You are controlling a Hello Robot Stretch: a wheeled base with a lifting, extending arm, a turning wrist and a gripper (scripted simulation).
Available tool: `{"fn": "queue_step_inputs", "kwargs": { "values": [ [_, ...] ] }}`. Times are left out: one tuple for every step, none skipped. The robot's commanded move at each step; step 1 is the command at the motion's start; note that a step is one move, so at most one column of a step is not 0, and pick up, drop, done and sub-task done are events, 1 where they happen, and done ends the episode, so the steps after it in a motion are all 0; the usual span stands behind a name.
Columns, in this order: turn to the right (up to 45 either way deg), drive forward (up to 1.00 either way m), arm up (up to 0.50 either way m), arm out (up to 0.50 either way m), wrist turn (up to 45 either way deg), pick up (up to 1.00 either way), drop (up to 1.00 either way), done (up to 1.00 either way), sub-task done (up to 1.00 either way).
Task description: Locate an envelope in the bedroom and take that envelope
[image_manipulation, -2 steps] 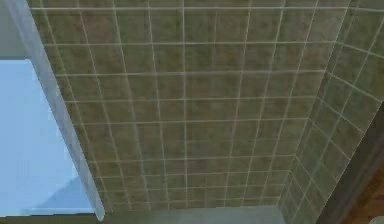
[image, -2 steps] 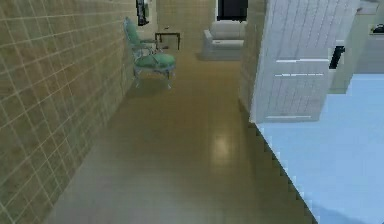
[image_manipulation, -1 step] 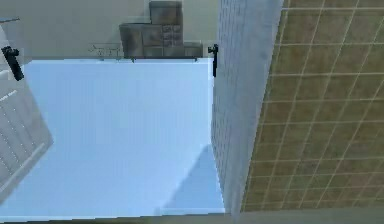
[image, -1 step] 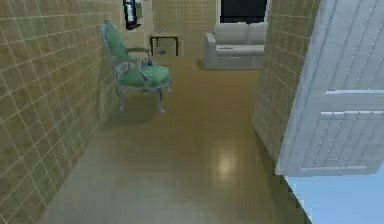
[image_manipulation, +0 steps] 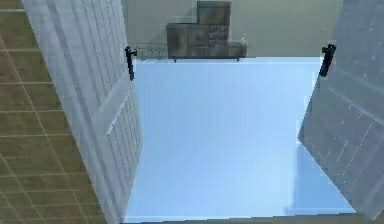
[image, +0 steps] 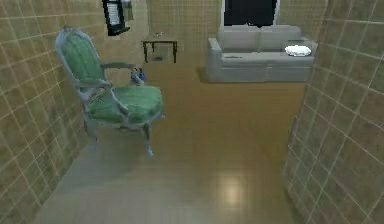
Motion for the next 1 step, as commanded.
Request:
{"fn": "queue_step_inputs", "kwargs": {
  "values": [
    [0.0, 1.0, 0.0, 0.0, 0.0, 0.0, 0.0, 0.0, 0.0]
  ]
}}
